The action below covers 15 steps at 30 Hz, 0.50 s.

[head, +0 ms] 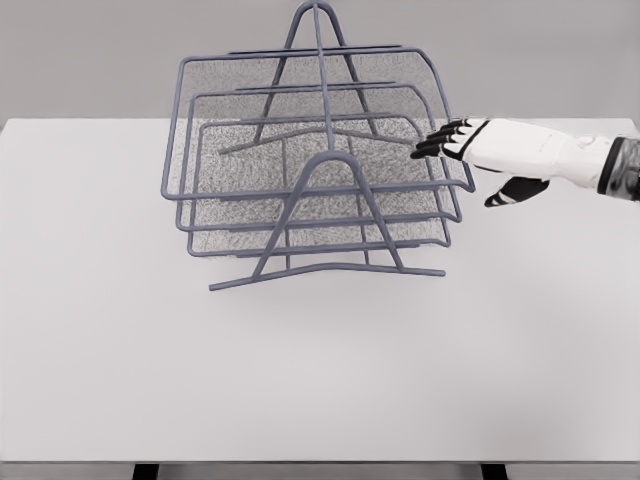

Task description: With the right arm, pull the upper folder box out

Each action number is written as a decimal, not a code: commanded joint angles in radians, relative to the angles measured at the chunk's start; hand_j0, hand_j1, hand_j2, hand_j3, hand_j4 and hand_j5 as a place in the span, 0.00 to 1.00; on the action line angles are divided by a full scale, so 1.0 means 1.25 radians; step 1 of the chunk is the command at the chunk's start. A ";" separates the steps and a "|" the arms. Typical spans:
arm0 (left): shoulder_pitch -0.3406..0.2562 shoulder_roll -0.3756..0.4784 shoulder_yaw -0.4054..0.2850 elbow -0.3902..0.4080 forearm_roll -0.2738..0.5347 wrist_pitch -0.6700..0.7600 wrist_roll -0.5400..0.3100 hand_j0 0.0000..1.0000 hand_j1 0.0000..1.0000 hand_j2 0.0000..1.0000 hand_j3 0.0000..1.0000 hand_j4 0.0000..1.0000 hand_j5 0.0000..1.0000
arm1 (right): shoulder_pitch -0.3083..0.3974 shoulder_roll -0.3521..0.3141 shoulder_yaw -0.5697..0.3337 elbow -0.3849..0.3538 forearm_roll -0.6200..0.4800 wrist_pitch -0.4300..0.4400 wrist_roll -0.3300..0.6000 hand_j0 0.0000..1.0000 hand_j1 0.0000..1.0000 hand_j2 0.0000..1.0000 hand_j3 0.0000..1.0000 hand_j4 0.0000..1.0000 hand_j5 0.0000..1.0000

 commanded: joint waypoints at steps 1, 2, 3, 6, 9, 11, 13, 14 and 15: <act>0.000 0.000 -0.001 0.001 0.000 0.000 0.000 1.00 1.00 1.00 1.00 1.00 1.00 | 0.002 0.003 0.001 -0.002 0.005 -0.003 0.001 1.00 1.00 1.00 1.00 1.00 1.00; -0.001 0.000 -0.001 -0.001 0.000 0.000 0.000 1.00 1.00 1.00 1.00 1.00 1.00 | 0.004 0.003 0.001 -0.003 0.005 -0.003 0.001 1.00 1.00 1.00 1.00 1.00 1.00; 0.000 0.000 -0.001 0.001 0.000 0.000 0.000 1.00 1.00 1.00 1.00 1.00 1.00 | 0.009 0.003 0.001 -0.003 0.005 -0.003 0.001 1.00 1.00 1.00 1.00 1.00 1.00; 0.000 0.000 -0.001 0.001 0.000 0.000 0.000 1.00 1.00 1.00 1.00 1.00 1.00 | 0.020 -0.005 -0.002 -0.001 0.007 -0.003 0.001 1.00 1.00 1.00 1.00 1.00 1.00; 0.000 0.000 -0.001 0.001 0.000 0.000 -0.001 1.00 1.00 1.00 1.00 1.00 1.00 | 0.021 -0.041 -0.010 0.001 0.006 -0.003 0.001 1.00 1.00 1.00 1.00 1.00 1.00; 0.000 0.000 -0.001 0.001 0.000 0.000 0.000 1.00 1.00 1.00 1.00 1.00 1.00 | 0.026 -0.059 -0.026 -0.001 0.006 -0.003 0.001 1.00 1.00 1.00 1.00 1.00 1.00; 0.000 0.000 -0.001 0.001 0.000 0.000 0.000 1.00 1.00 1.00 1.00 1.00 1.00 | 0.042 -0.077 -0.043 0.001 0.006 -0.003 0.001 1.00 1.00 1.00 1.00 1.00 1.00; 0.000 0.000 -0.001 0.001 0.000 0.000 -0.001 1.00 1.00 1.00 1.00 1.00 1.00 | 0.047 -0.086 -0.051 0.001 0.005 -0.003 0.001 1.00 1.00 1.00 1.00 1.00 1.00; 0.000 0.000 -0.001 0.001 0.000 0.000 0.000 1.00 1.00 1.00 1.00 1.00 1.00 | 0.049 -0.100 -0.065 0.001 0.004 -0.003 0.001 1.00 1.00 1.00 1.00 1.00 1.00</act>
